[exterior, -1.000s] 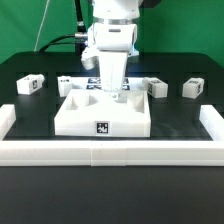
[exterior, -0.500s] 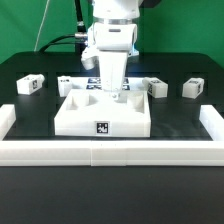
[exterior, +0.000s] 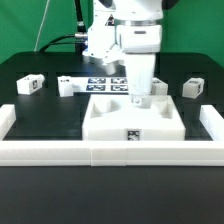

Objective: Assemble one leg

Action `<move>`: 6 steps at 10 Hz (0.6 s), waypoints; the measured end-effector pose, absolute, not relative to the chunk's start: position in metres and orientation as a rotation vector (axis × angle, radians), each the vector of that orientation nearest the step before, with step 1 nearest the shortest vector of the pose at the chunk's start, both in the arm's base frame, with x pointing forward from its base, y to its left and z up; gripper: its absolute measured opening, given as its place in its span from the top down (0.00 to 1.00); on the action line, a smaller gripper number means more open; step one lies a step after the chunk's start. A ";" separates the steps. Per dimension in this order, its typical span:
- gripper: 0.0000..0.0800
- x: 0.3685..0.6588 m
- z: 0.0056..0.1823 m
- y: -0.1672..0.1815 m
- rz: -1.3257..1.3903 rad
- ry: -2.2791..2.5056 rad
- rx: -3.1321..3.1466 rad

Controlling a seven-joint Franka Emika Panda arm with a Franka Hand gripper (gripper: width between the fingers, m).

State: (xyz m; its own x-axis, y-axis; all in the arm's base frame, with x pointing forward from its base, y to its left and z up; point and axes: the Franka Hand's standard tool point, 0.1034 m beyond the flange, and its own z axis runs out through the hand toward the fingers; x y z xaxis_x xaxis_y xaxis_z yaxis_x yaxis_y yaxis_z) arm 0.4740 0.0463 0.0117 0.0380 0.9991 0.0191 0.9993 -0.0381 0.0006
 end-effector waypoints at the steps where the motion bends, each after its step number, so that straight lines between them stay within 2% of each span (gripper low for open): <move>1: 0.93 0.482 0.012 0.052 -0.032 -2.177 -2.249; 5: 0.93 0.480 0.012 0.050 -0.029 -2.173 -2.252; 6: 0.93 0.482 0.012 0.060 -0.036 -2.185 -2.236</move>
Offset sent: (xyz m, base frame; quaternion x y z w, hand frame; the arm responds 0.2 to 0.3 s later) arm 0.0000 0.0000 0.0000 0.0000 0.0000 0.0000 1.0000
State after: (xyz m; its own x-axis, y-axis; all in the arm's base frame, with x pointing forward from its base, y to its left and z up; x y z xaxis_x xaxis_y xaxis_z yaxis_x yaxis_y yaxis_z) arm 0.4822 0.0603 0.0118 0.0229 0.9994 0.0264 0.9997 -0.0231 0.0056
